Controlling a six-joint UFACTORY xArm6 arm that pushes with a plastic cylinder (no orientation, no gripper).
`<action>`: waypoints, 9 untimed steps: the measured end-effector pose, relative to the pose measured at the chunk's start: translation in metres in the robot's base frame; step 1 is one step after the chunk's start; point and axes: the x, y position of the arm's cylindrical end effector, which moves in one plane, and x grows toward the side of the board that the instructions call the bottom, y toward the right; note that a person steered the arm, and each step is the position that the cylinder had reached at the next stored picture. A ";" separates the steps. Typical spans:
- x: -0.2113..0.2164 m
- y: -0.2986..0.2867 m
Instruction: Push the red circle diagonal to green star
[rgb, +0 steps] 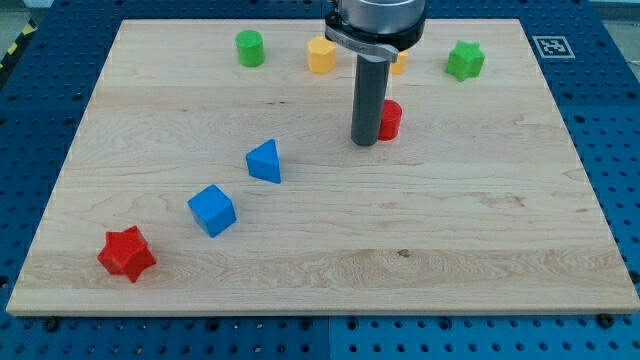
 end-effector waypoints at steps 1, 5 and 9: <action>0.003 0.001; 0.020 0.027; -0.006 0.026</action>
